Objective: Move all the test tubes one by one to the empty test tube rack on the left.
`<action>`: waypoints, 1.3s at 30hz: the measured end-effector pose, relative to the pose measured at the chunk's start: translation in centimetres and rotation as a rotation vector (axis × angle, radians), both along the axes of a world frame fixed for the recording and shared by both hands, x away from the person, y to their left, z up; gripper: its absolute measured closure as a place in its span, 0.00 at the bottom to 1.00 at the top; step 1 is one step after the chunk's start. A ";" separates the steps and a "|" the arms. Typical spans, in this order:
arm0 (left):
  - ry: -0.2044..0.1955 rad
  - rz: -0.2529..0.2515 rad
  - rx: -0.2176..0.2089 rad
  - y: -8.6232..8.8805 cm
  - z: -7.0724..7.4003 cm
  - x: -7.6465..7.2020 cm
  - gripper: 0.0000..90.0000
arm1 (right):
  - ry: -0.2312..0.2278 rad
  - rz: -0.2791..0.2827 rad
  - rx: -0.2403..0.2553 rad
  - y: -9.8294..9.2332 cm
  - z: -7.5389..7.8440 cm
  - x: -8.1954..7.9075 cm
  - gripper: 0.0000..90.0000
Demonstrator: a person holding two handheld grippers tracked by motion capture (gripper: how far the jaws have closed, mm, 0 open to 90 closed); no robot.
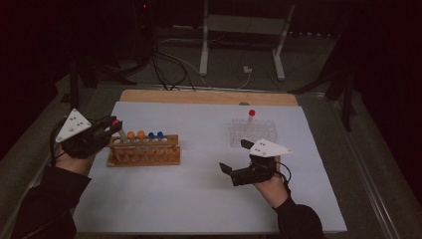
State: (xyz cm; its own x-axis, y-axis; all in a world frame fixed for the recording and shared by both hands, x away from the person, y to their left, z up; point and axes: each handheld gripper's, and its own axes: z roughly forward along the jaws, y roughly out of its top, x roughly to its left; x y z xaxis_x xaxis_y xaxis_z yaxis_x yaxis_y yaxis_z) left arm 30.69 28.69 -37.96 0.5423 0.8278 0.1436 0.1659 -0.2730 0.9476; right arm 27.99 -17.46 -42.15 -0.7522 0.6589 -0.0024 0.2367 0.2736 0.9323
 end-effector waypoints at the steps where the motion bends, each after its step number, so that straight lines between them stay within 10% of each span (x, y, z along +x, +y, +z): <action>1: 0.002 0.012 -0.004 0.2 -0.2 0.2 0.80 | 0.000 -0.001 -0.002 0.0 0.0 0.0 0.00; 22: 0.120 0.066 -0.046 0.7 -6.2 2.8 0.80 | 0.010 -0.009 0.005 -0.4 -0.1 0.2 0.00; 39: 0.166 0.070 -0.025 0.8 -7.2 3.1 0.79 | 0.015 -0.012 0.016 -0.8 0.2 0.3 0.00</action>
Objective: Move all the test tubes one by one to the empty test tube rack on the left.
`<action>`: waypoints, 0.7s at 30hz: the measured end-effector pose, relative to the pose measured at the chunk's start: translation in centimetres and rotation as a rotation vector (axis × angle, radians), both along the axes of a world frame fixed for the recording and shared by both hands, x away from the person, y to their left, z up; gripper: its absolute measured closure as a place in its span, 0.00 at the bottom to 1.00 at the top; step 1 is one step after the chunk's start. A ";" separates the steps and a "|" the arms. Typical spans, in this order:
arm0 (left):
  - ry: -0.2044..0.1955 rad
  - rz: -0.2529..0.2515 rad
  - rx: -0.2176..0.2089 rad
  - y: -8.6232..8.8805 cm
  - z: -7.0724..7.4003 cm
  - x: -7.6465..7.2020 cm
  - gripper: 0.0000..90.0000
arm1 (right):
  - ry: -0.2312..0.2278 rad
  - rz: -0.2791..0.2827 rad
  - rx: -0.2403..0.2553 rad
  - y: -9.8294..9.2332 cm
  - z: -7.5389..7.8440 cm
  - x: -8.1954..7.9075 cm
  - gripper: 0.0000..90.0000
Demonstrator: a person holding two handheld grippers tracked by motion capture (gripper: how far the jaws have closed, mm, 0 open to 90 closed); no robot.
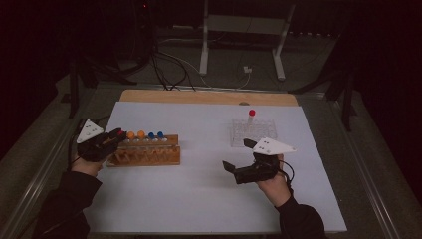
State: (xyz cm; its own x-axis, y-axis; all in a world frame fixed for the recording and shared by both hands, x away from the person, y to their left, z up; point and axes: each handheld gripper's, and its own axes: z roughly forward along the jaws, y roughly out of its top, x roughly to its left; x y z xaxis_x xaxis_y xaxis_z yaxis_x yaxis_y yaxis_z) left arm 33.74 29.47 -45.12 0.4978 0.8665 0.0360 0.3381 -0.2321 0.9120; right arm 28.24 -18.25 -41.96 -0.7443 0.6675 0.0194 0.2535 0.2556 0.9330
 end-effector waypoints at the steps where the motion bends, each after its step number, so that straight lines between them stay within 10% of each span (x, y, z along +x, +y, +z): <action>1: -0.004 0.000 0.000 0.1 0.1 -0.1 0.78 | -0.001 -0.001 0.001 0.0 0.0 0.0 0.00; 21: -0.095 -0.134 -0.068 -2.0 3.1 -5.2 0.09 | -0.017 -0.125 -0.014 -3.4 0.9 3.9 0.00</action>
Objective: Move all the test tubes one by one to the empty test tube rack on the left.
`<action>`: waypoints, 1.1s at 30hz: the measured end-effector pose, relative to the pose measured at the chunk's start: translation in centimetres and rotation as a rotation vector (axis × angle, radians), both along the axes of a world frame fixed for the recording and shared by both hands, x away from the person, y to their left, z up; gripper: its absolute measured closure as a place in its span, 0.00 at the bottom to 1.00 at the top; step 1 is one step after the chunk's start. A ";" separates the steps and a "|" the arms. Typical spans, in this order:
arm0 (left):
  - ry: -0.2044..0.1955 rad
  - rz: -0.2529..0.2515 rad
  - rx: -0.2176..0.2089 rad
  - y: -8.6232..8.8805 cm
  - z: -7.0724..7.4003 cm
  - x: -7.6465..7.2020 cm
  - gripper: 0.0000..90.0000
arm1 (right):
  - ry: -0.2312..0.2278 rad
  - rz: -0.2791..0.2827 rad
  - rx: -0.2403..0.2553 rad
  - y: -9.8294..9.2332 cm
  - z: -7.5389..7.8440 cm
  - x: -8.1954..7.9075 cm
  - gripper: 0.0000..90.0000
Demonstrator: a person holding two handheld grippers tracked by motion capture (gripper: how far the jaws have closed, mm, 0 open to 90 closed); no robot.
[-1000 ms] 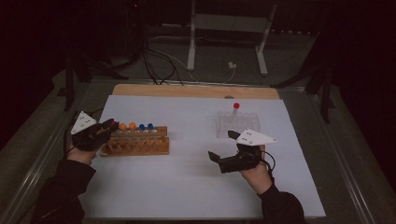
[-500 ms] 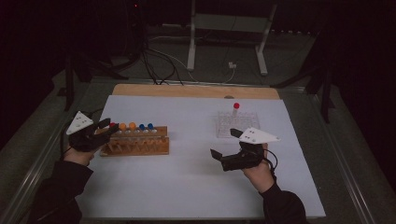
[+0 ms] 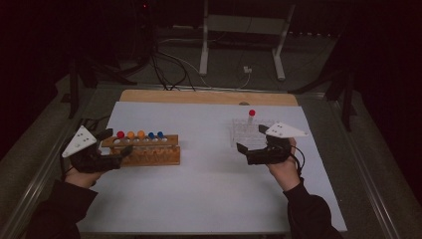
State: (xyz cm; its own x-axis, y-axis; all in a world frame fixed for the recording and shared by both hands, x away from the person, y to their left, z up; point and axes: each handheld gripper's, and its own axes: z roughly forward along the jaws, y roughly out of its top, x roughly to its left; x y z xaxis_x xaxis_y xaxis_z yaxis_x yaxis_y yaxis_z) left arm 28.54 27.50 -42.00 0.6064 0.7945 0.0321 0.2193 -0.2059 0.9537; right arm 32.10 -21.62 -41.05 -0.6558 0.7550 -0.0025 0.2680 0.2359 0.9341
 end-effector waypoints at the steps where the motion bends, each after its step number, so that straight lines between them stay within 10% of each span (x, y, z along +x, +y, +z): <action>1: 0.001 -0.007 -0.002 -0.3 0.0 -0.3 0.08 | 0.002 -0.013 -0.002 -0.3 -0.1 0.4 0.00; 14: 0.020 -0.161 0.013 -4.6 -1.7 -2.1 0.03 | 0.092 -0.190 -0.061 -1.6 -3.6 6.6 0.08; 33: 0.055 -0.209 0.034 -5.6 -2.7 -1.9 0.03 | 0.199 -0.351 -0.149 -0.3 -5.9 12.1 0.79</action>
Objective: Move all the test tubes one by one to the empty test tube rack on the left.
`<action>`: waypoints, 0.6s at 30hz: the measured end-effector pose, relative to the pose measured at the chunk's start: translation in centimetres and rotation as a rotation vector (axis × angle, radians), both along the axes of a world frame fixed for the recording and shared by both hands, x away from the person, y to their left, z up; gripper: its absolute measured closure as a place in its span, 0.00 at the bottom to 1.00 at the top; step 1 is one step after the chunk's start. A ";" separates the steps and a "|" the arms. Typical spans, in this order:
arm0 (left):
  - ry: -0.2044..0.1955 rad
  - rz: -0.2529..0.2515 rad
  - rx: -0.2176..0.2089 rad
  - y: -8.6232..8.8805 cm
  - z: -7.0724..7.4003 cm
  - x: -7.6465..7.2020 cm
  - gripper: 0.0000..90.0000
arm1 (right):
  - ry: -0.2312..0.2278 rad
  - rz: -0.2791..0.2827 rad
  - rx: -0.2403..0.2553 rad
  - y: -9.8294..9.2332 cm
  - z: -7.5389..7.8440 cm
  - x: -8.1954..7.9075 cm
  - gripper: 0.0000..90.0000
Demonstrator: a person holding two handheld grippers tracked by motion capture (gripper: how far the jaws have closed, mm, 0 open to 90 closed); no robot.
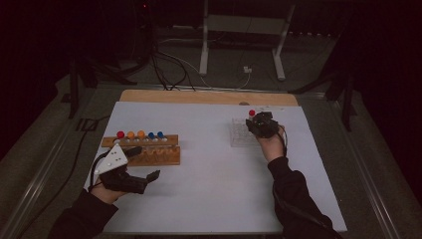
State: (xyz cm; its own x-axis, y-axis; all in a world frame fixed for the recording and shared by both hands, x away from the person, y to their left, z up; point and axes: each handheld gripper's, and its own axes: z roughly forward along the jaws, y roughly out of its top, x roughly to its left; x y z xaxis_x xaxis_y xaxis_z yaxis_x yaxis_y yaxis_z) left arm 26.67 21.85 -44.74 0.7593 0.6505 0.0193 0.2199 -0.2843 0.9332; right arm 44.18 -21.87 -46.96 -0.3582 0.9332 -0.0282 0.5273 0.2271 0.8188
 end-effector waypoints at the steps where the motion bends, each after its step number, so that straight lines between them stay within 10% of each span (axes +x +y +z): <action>1: 0.001 -0.002 0.000 0.0 0.0 0.0 0.03 | -0.001 -0.008 -0.005 0.0 0.0 0.1 0.82; 18: 0.005 -0.021 -0.003 -0.8 0.9 0.2 0.03 | -0.161 0.047 -0.023 0.2 5.9 -3.0 0.83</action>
